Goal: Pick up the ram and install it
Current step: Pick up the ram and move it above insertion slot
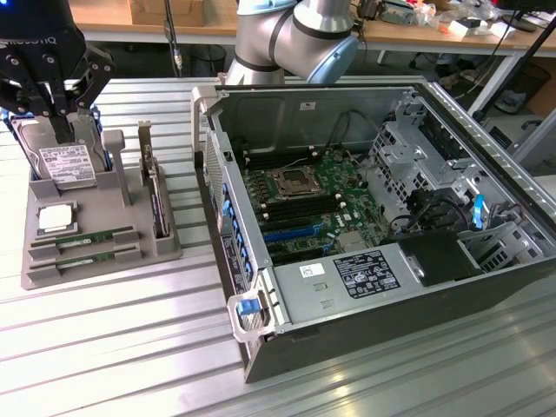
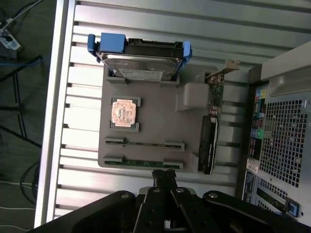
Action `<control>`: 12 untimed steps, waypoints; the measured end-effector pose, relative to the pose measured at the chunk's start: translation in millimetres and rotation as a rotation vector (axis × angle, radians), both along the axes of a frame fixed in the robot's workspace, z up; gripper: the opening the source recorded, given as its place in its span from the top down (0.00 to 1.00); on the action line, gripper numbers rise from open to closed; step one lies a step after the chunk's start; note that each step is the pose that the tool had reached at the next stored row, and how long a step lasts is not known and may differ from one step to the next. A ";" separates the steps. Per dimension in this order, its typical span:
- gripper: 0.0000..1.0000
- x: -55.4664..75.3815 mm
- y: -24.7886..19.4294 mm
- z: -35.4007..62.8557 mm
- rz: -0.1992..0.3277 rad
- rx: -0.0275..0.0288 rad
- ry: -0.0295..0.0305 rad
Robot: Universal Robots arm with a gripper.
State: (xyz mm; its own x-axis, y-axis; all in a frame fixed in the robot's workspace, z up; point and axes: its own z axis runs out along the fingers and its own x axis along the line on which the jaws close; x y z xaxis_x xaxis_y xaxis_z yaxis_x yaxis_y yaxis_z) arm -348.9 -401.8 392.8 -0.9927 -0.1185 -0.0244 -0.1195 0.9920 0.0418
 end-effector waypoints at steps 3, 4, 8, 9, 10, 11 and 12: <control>0.90 0.0 0.0 0.0 0.024 -0.0006 0.0000; 0.90 0.0 0.0 0.0 0.034 -0.0009 0.0000; 0.90 0.0 0.0 0.0 0.065 -0.0024 0.0000; 0.90 0.0 0.0 0.0 0.073 -0.0029 0.0000; 0.90 0.0 0.0 0.0 0.079 -0.0032 0.0000; 0.90 0.0 0.0 0.0 0.085 -0.0036 0.0001; 0.90 0.0 0.0 0.0 0.092 -0.0040 0.0001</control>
